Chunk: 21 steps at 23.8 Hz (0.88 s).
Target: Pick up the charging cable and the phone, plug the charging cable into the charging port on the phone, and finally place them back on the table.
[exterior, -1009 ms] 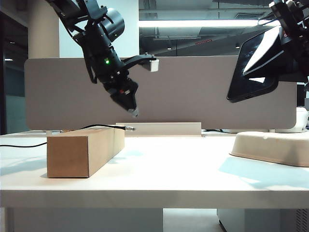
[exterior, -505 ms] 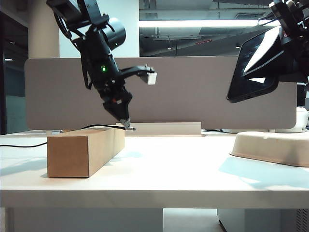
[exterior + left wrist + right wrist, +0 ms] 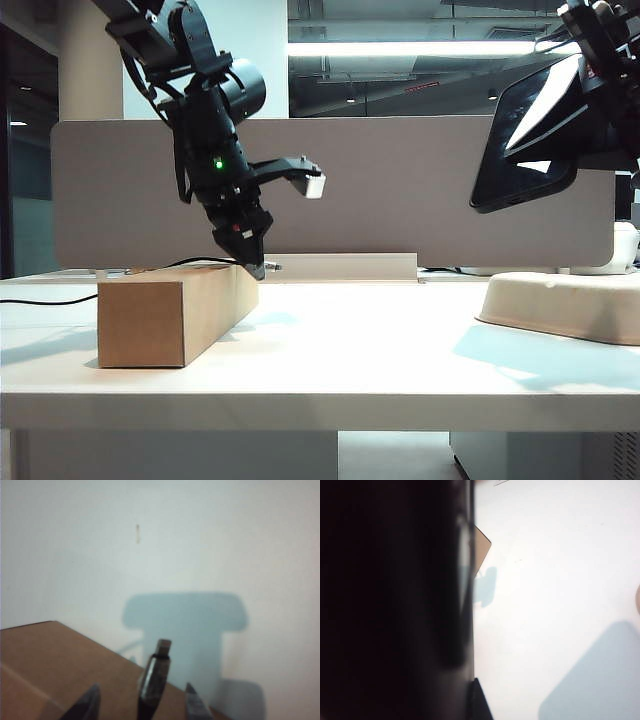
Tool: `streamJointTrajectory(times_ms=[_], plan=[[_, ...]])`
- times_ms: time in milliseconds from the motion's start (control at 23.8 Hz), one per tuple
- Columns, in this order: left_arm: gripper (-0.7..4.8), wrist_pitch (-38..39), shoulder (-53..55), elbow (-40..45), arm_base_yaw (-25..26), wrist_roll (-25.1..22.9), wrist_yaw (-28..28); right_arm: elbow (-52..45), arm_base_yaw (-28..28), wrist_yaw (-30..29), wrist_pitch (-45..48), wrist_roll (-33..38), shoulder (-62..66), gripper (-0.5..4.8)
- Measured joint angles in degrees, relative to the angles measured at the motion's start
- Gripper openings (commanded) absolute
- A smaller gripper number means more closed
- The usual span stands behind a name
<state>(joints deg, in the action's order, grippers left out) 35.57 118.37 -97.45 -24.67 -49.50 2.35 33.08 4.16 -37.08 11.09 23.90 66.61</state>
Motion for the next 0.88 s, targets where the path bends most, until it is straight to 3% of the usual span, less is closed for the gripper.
streamJointTrajectory(times_ms=[421,505,715,799,883], plan=[[2.00,-0.68,0.85,0.02,-0.35,0.00,0.02,0.00,0.00,0.35,-0.07,0.00,-0.02,-0.05],[1.52,-1.73,0.85,0.02,-0.68,0.00,0.04,0.00,0.00,0.46,-0.07,0.00,-0.02,-0.05],[1.41,-1.90,1.79,0.02,-0.70,0.20,0.04,0.00,0.00,0.48,-0.07,0.00,-0.02,-0.05],[0.83,-1.97,1.81,0.04,-0.59,0.22,0.04,0.00,0.00,0.48,-0.09,-0.02,-0.02,-0.05],[0.73,-1.95,1.81,0.04,-0.66,0.24,0.04,0.00,0.00,0.48,-0.07,-0.22,-0.02,-0.05]])
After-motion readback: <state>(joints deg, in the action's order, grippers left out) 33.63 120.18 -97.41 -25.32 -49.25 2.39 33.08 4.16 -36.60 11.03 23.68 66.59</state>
